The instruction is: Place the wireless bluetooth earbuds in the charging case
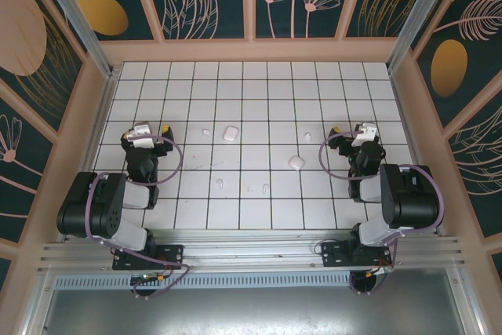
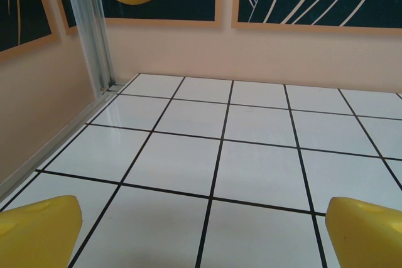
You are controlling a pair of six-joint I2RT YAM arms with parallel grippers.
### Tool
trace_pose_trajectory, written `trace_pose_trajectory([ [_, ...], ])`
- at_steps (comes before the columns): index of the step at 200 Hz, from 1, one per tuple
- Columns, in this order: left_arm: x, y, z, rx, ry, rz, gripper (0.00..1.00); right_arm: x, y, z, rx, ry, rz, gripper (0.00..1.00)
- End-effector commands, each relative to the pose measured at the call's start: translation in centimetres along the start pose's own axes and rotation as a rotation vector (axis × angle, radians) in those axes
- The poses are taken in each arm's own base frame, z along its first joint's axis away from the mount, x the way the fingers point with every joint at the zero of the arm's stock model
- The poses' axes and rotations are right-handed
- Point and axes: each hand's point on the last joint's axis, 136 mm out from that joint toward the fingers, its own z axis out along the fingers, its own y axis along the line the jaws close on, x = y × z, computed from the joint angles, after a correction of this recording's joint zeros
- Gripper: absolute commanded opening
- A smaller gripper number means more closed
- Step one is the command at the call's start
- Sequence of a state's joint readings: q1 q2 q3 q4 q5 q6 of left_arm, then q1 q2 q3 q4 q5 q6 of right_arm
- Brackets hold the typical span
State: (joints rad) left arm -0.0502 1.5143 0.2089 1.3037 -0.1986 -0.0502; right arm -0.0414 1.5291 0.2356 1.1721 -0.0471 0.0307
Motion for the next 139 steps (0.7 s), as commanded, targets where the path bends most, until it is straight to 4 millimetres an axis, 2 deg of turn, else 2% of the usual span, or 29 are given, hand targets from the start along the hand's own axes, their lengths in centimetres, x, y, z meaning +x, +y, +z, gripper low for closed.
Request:
trace_pose_trajectory([
  [1, -0.3, 0.5, 0.3, -0.021, -0.007, -0.015, 0.99, -1.4, 0.3, 0.2, -0.019, -0.051, -0.018, 0.99],
  [75, -0.3, 0.5, 0.3, -0.021, -0.009, -0.016, 0.99, -1.4, 0.1, 0.3, -0.008, -0.043, -0.016, 0.99],
  [105, -0.7, 0.3, 0.4, -0.013, -0.006, -0.01, 0.98, -3.1, 0.6, 0.4, -0.009, -0.004, -0.01, 0.99],
  [139, -2.4, 0.2, 1.5, -0.028, 0.055, -0.002, 0.98, -6.0, 2.1, -1.0, -0.03, -0.017, 0.036, 0.99],
])
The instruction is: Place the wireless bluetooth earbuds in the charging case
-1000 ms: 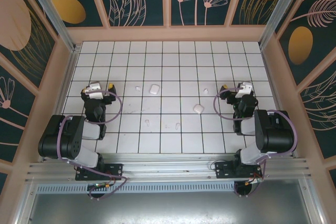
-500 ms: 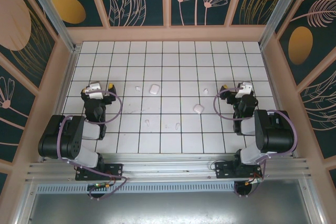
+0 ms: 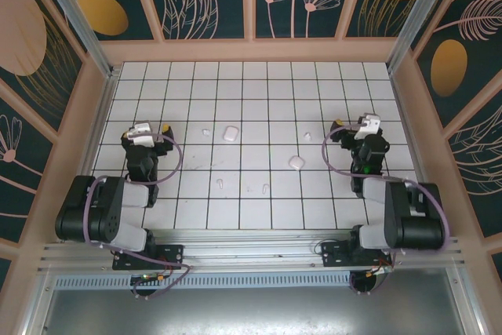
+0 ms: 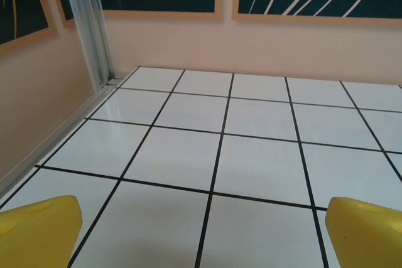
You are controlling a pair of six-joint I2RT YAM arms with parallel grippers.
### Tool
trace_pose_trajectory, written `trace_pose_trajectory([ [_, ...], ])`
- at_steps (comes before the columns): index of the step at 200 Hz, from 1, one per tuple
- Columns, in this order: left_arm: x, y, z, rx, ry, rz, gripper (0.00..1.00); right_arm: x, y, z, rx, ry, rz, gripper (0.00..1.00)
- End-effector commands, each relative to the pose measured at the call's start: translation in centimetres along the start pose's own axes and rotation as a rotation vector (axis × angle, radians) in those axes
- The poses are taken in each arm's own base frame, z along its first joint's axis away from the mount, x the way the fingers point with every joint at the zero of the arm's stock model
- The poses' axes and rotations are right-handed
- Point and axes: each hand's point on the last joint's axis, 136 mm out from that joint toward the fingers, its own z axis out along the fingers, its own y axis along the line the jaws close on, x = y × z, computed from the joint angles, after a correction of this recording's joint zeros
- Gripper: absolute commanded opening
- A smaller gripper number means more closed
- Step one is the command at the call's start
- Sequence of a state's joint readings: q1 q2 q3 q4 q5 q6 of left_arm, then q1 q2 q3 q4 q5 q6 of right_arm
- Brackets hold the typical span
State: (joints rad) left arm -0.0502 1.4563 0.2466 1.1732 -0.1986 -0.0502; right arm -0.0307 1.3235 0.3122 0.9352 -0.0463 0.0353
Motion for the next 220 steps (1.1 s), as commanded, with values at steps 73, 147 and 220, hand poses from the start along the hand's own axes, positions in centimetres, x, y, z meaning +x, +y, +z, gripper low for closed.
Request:
trace_pose_trajectory([
  [73, -3.4, -5.9, 3.2, 0.17, 0.306, -0.171, 0.78, 3.0, 9.4, 0.6, -0.109, 0.515, 0.059, 0.92],
  [147, 1.3, -20.4, -3.3, 0.549, 0.506, -0.153, 0.77, 13.2, 16.8, -7.0, -0.331, 1.07, -0.342, 0.94],
  [220, 2.7, -24.2, -5.3, 0.649, 0.559, -0.15, 0.77, 15.0, 15.4, -7.4, -0.284, 1.161, -0.44, 0.94],
])
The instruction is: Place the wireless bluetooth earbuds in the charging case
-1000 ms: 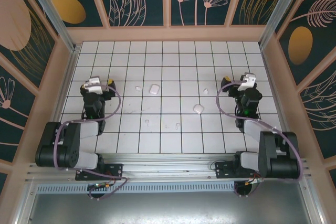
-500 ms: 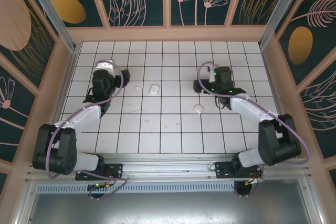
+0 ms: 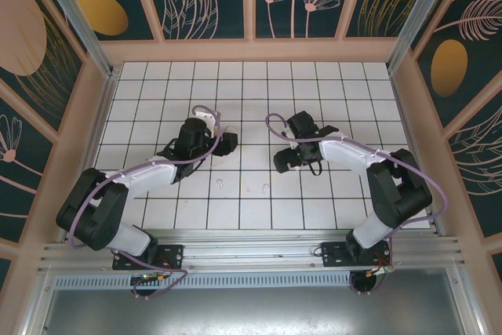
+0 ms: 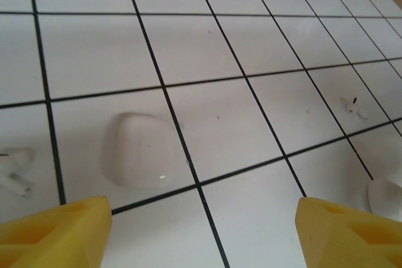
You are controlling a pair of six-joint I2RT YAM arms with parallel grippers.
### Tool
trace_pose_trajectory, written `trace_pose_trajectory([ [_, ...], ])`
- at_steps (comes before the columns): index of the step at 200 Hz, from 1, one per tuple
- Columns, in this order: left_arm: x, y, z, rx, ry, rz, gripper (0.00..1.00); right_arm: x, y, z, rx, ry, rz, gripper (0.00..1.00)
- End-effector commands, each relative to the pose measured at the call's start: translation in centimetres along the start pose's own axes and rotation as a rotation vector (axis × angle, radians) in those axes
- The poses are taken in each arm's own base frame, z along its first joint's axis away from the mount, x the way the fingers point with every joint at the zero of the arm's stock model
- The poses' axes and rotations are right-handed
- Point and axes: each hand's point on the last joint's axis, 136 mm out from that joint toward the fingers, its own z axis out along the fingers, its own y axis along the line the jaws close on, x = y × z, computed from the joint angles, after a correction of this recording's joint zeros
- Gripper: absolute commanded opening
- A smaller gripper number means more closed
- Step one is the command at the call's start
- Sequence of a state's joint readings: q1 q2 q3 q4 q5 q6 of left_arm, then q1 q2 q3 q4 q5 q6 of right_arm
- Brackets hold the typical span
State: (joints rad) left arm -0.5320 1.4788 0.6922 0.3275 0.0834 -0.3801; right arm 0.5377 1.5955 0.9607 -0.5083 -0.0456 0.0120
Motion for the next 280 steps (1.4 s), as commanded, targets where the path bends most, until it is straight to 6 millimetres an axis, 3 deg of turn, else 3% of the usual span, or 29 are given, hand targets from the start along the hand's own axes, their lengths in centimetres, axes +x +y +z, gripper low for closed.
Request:
trace_pose_trajectory([
  [1, -0.5, -0.8, 0.1, 0.025, -0.004, -0.017, 0.77, 1.4, -1.0, 0.4, 0.063, 0.083, -0.041, 0.94],
  [21, -0.4, -1.2, 0.1, 0.049, 0.002, -0.016, 0.74, 1.6, -1.1, 0.8, 0.064, 0.105, -0.053, 0.86],
  [69, 0.1, -1.4, 0.0, 0.061, 0.015, -0.02, 0.71, 1.1, -1.0, 1.9, 0.063, 0.096, -0.058, 0.84],
  [129, -0.5, -1.7, -0.6, 0.069, 0.001, -0.005, 0.67, 0.7, -0.2, 3.8, 0.017, 0.131, 0.014, 0.68],
  [164, -1.0, -2.2, -1.1, 0.094, -0.024, 0.023, 0.69, 0.5, 1.1, 3.8, -0.059, 0.109, 0.069, 0.53],
  [196, -1.6, -2.3, -1.7, 0.092, -0.048, 0.063, 0.71, -0.2, 0.8, 3.1, -0.075, 0.081, 0.189, 0.5],
  [221, -2.3, -3.7, -2.9, 0.167, -0.102, 0.098, 0.7, -1.7, 0.8, 1.5, -0.085, 0.035, 0.298, 0.48],
  [241, -3.2, -4.7, -3.8, 0.216, -0.147, 0.111, 0.7, -4.0, 1.2, -1.0, -0.113, -0.048, 0.378, 0.48],
  [257, -4.1, -5.4, -4.6, 0.246, -0.19, 0.115, 0.69, -6.4, 2.2, -3.8, -0.172, -0.138, 0.417, 0.47],
  [280, -5.9, -6.3, -6.3, 0.275, -0.289, 0.132, 0.67, -10.5, 3.9, -9.3, -0.255, -0.327, 0.419, 0.47],
])
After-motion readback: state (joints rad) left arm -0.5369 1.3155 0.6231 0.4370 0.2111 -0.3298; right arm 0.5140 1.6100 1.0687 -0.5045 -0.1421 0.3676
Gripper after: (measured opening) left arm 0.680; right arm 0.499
